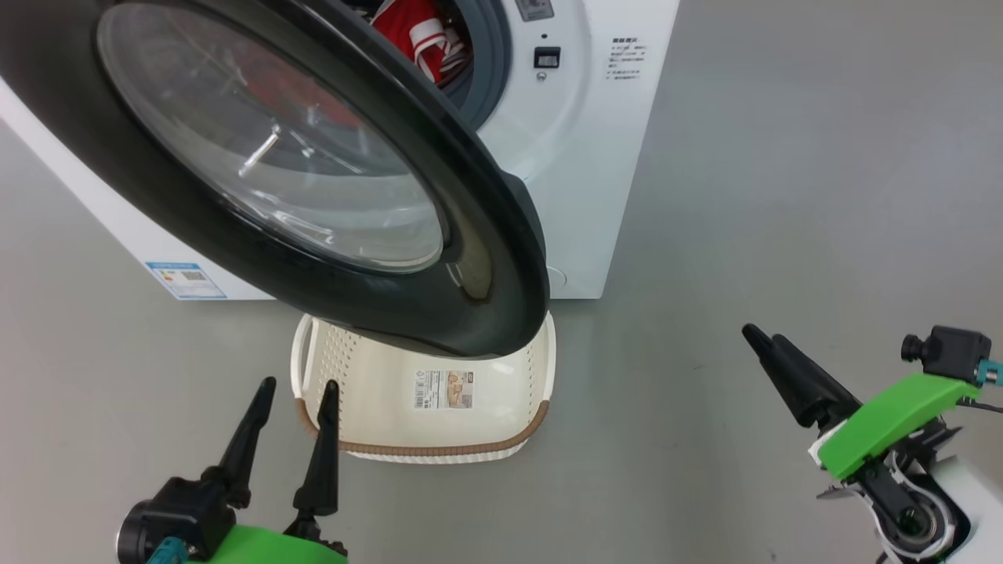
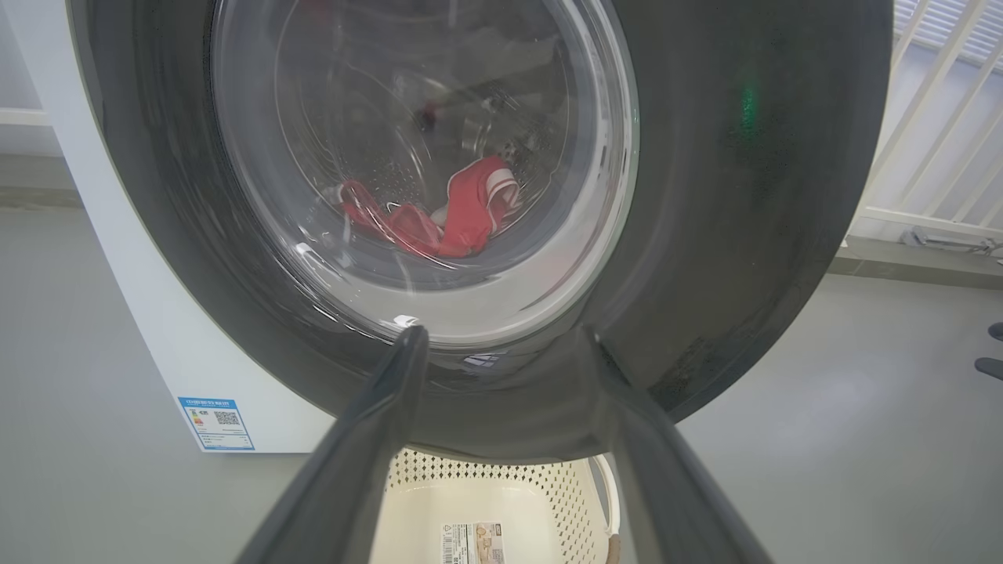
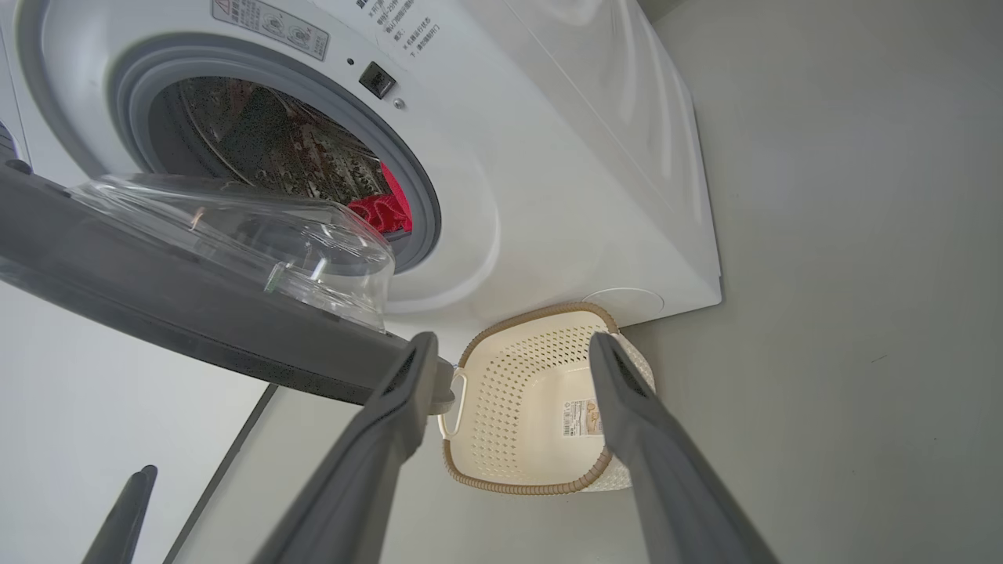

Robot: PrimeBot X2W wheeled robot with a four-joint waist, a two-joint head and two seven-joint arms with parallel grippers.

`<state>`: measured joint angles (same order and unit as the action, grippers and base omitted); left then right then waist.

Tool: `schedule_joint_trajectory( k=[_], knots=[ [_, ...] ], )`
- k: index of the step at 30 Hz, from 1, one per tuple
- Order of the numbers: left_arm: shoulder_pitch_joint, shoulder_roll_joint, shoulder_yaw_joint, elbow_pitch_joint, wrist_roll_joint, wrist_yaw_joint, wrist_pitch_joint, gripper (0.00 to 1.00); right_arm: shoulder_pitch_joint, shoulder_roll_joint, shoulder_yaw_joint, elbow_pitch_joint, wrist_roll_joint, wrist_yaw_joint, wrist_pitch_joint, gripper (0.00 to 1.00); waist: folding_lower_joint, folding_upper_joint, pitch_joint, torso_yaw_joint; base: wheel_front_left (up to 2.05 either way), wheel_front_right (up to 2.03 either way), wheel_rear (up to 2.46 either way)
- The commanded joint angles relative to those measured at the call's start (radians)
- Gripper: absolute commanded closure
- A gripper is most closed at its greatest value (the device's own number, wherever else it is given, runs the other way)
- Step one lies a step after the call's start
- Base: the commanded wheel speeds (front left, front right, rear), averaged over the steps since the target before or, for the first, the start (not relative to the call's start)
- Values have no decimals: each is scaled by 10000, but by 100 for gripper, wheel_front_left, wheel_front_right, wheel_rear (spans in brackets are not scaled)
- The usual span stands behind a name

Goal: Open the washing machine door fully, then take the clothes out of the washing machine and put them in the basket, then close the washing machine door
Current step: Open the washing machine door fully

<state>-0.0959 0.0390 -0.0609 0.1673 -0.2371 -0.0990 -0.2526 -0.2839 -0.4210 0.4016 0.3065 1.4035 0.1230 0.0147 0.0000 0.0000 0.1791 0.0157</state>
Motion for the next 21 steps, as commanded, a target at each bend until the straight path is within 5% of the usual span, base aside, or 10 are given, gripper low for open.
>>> schedule_joint_trajectory(
  k=[1, 6, 12, 21],
  knots=[
    [68, 112, 385, -190, 159, -103, -92, 0, 178, -347, 379, -117, -390, 77, -558, 0, 0, 0, -31, -56, 0, 0, 0],
    [88, 112, 460, -165, 159, -119, -92, 0, 125, -715, 1209, 301, -1149, 77, -2125, 0, 0, 0, -50, -123, 0, 0, 0],
    [106, 112, 485, -154, 158, -128, -92, 0, -30, -849, 1603, 652, -1921, 77, -2731, 0, 0, 0, -70, -138, 0, 0, 0],
    [77, 112, 539, -189, 176, -121, -92, 0, 619, 79, -805, 53, -4910, 77, -2762, 0, 0, 0, -16, -119, 0, 0, 0]
  ],
)
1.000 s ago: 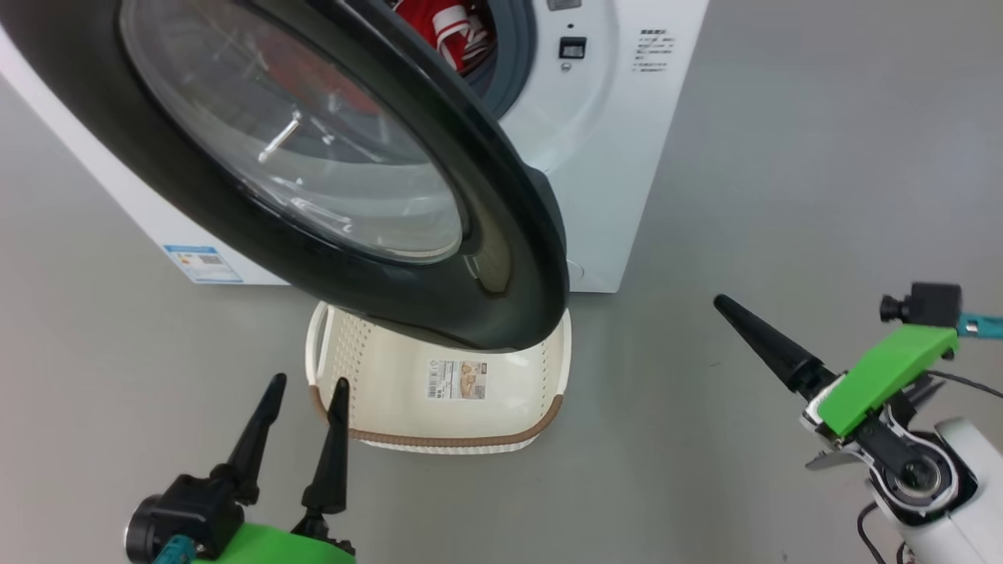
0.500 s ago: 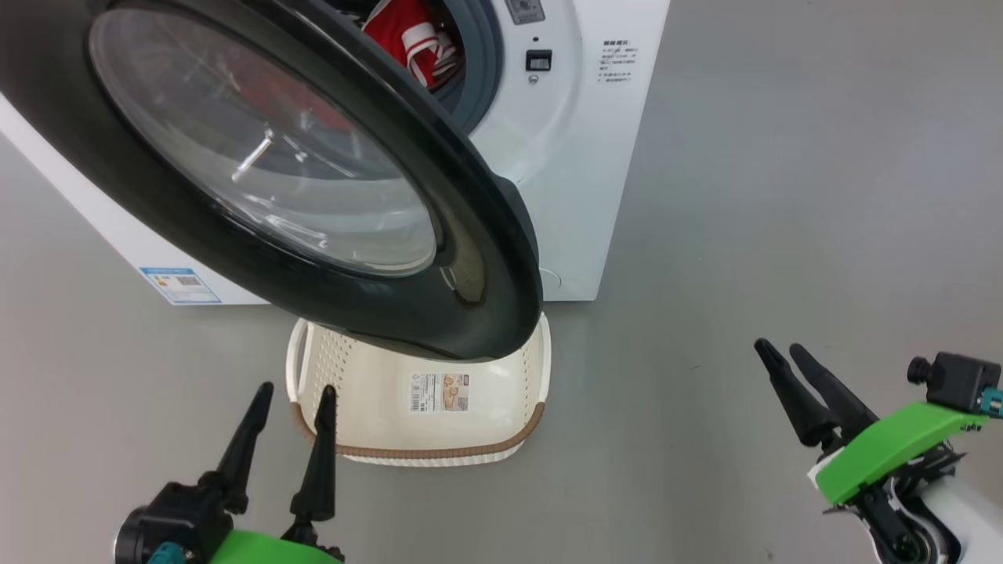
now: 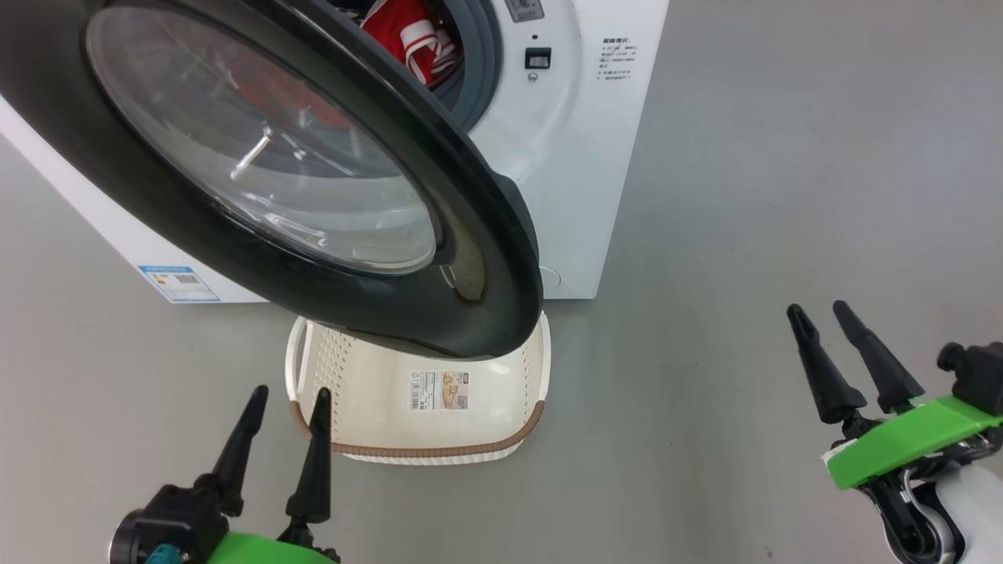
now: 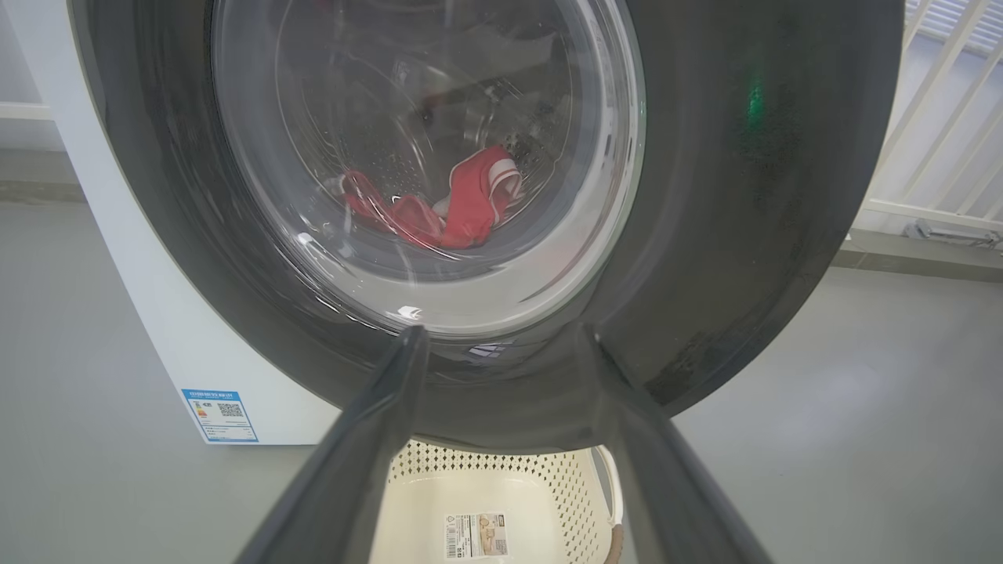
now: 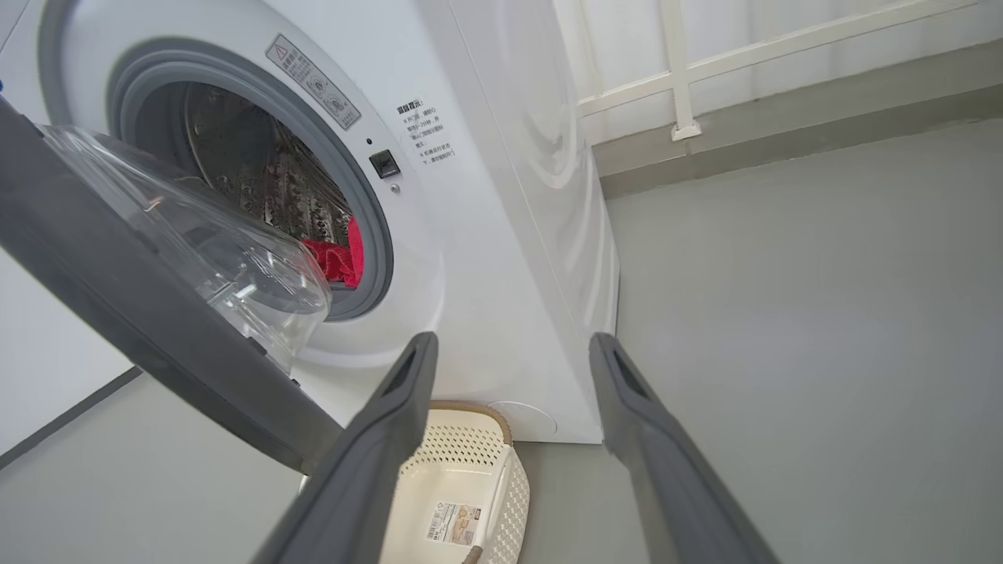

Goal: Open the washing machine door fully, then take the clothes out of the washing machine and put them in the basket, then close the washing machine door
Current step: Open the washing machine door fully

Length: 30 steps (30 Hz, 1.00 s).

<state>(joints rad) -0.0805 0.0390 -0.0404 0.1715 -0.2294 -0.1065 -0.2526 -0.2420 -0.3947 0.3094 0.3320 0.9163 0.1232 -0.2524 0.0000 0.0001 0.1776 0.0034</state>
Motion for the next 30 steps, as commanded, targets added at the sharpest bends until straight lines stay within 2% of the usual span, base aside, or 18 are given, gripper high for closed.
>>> schedule_joint_trajectory(
  k=[1, 8, 14, 20, 30],
  knots=[
    [-79, 112, 339, -231, 101, -48, -92, 0, 310, -31, -186, -297, -340, 75, -91, 0, 0, -1, -5, 7, 0, 0, 0],
    [-85, 112, 313, -250, 149, -69, -92, 0, 1031, 851, -1862, -988, -2451, 75, -92, 0, 0, -1, -37, 59, 0, 0, 0],
    [-84, 112, 261, -289, 156, -63, -92, 0, 1490, 1331, -2688, -1464, -3580, 75, -92, 0, 0, -1, -53, 150, 0, 0, 0],
    [-70, 112, 193, -227, 107, -44, -92, 0, 1714, 1513, -2864, -1319, -4194, 75, -93, 0, 0, -1, -108, 231, 0, 0, 0],
    [-3, 112, 128, -207, 57, -13, -92, 0, 1795, 1610, -2904, -1286, -4387, 75, -93, 0, 0, -1, -150, 289, 0, 0, 0]
  ],
)
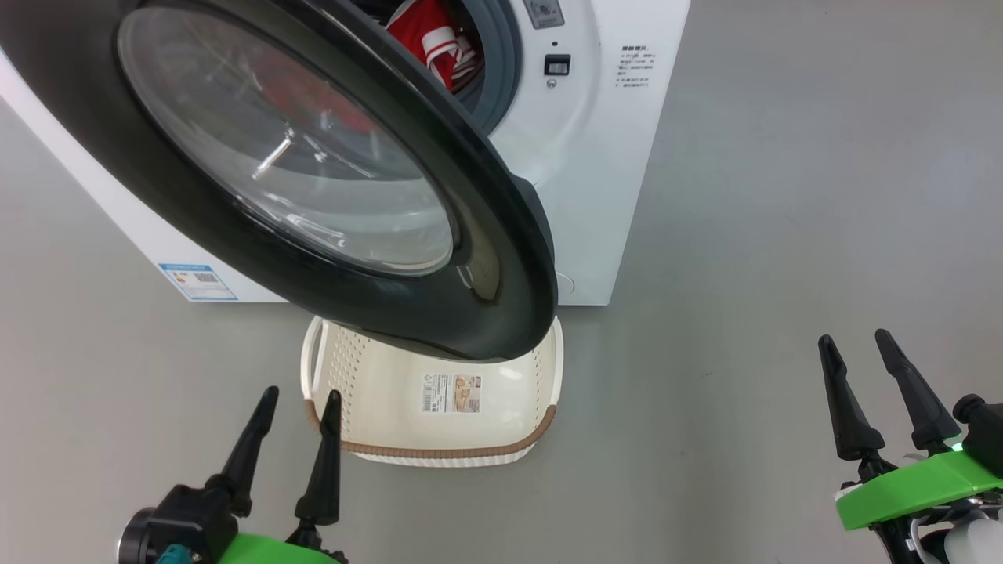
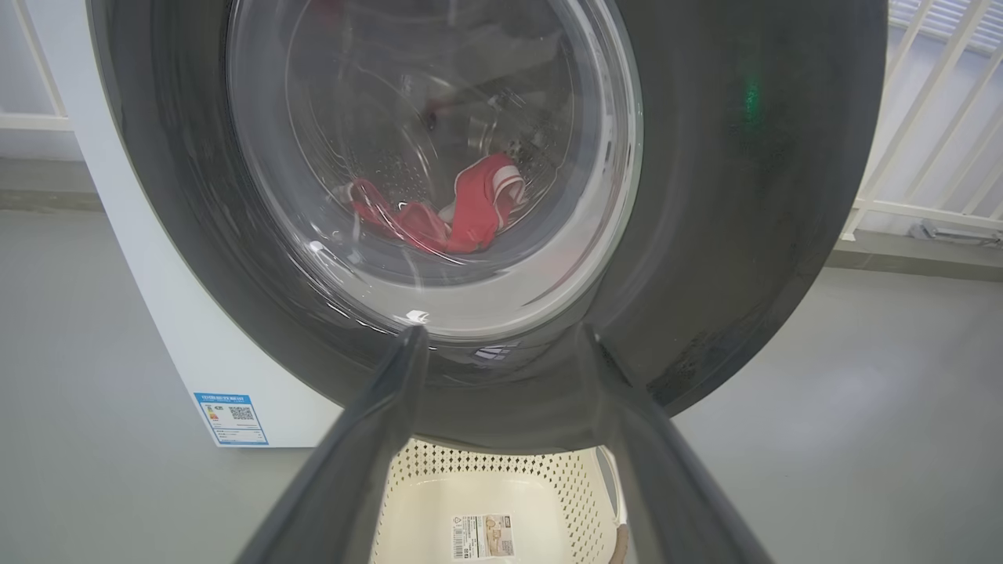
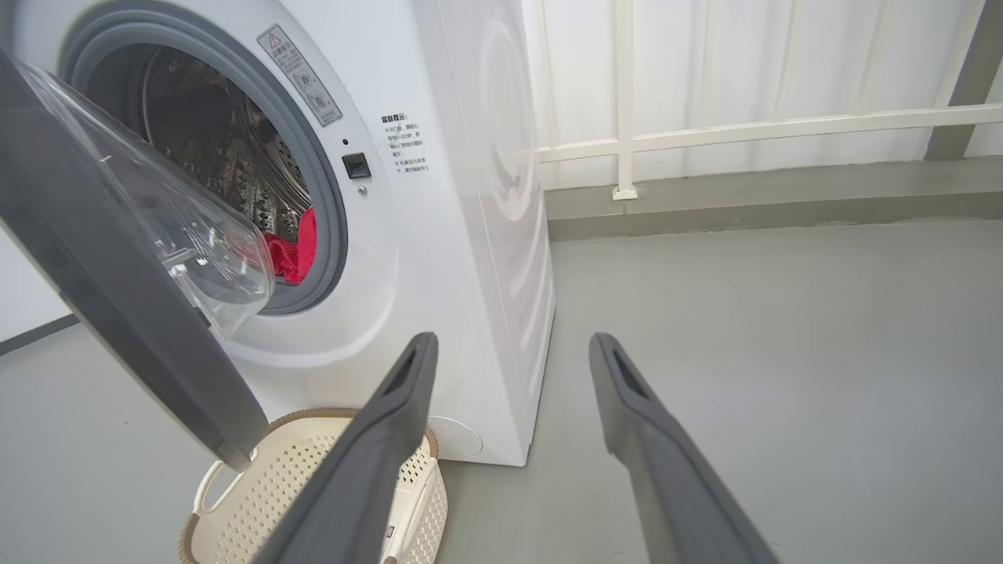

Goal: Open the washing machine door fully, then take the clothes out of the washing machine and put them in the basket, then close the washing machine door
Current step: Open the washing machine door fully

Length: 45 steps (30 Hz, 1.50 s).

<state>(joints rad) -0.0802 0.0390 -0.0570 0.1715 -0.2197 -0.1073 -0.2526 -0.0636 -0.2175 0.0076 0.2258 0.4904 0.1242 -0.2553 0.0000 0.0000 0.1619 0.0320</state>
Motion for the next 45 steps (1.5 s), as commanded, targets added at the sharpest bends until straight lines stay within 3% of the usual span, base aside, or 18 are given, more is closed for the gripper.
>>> schedule_joint_trajectory(
  k=[1, 7, 8, 9, 24, 37, 45],
  knots=[
    [-6, 112, 295, -207, -41, -6, -92, 0, 10, -161, 114, -223, -129, 65, -64, 0, 0, 0, 7, 3, 0, 0, 0],
    [-42, 112, 292, -252, -57, 15, -92, 0, -233, -49, 225, -420, 184, 65, -64, 0, 0, 0, 73, 25, 0, 0, 0],
    [-47, 112, 283, -257, -61, 15, -92, 0, -299, -24, 278, -470, 336, 65, -64, 56, 0, 0, 83, 41, 0, 0, 0],
    [-52, 112, 273, -265, -65, 16, -92, 0, -377, -12, 384, -510, 506, 65, -64, 100, 0, 0, 95, 56, 0, 0, 0],
    [-237, 112, -326, -486, -469, 235, -92, 0, -3080, -687, 3200, -711, 3619, 65, -64, 100, 0, 0, 618, 832, 0, 0, 0],
    [-539, 112, -1020, -582, -911, 498, -92, 0, -5350, -2312, 6446, -281, 7928, 65, 64, 100, 0, 0, 1157, 1753, 0, 0, 0],
    [-688, 112, -1234, -619, -1073, 591, -92, 0, -6250, -3000, 7709, -319, 9235, 65, 572, 100, 0, 0, 1351, 2012, 0, 0, 0]
  ],
)
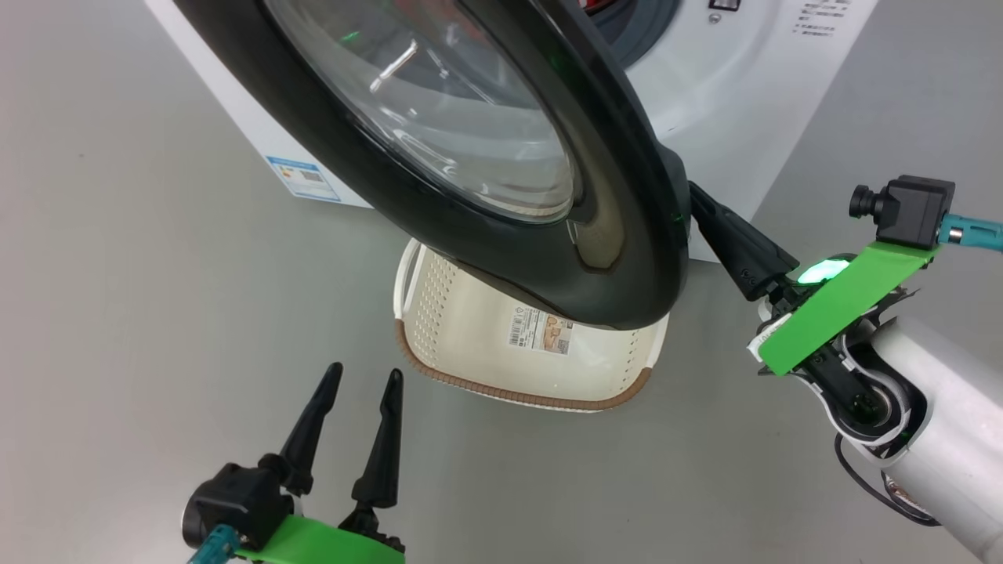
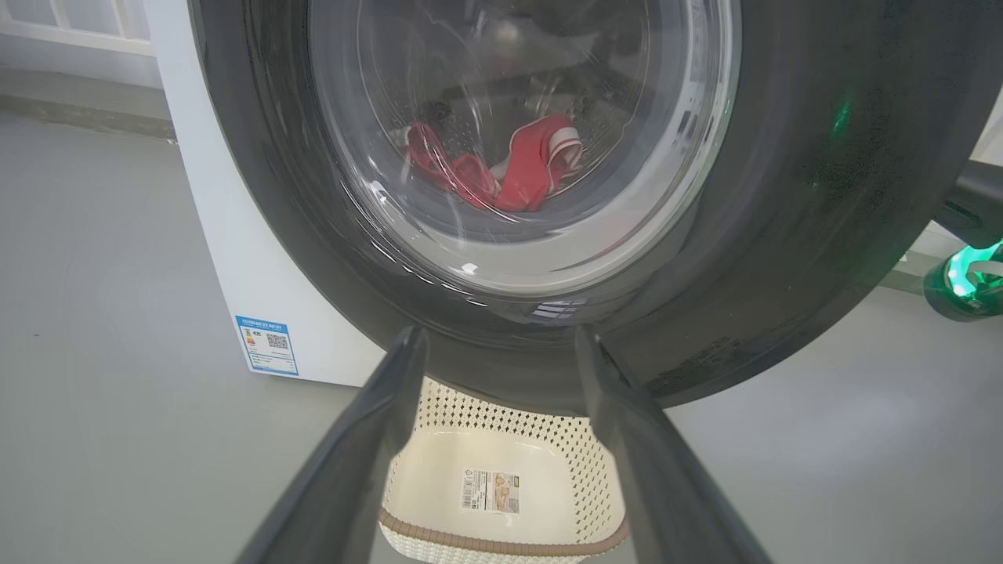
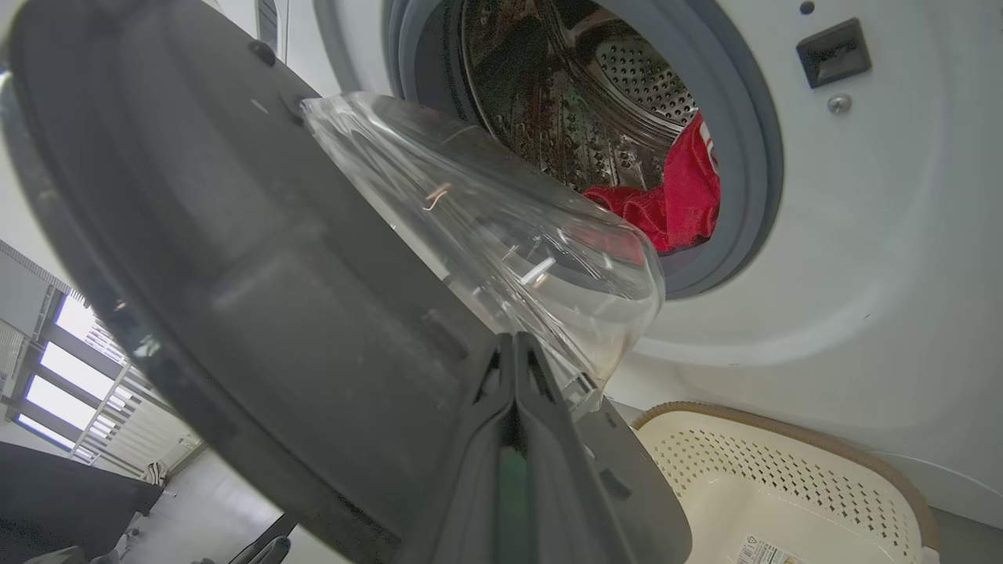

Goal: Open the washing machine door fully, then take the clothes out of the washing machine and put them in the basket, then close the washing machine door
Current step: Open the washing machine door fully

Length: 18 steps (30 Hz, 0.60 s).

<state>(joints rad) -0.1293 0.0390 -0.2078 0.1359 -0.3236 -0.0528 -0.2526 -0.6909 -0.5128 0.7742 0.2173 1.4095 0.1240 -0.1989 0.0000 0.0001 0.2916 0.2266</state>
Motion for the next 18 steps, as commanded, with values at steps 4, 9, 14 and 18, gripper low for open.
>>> schedule_joint_trajectory(
  k=[4, 9, 14, 18],
  knots=[
    [-182, 112, 215, -251, -69, 69, -92, 0, -204, -277, 533, -385, 581, 67, 286, 100, 0, -1, 49, 172, 0, 0, 0],
    [-124, 112, 204, -202, -76, 76, -92, 0, -265, -480, 1046, -648, 985, 67, 608, 100, 0, -1, -88, 283, 0, 0, 0],
    [33, 112, 190, -175, -67, 85, -92, 0, -127, -521, 1484, -932, 1155, 67, 686, 100, 0, -1, -324, 393, 0, 0, 0],
    [212, 112, 214, -155, -45, 130, -92, 0, 13, -477, 1852, -1114, 1215, 67, 737, 100, 0, -1, -515, 524, 0, 0, 0]
  ],
)
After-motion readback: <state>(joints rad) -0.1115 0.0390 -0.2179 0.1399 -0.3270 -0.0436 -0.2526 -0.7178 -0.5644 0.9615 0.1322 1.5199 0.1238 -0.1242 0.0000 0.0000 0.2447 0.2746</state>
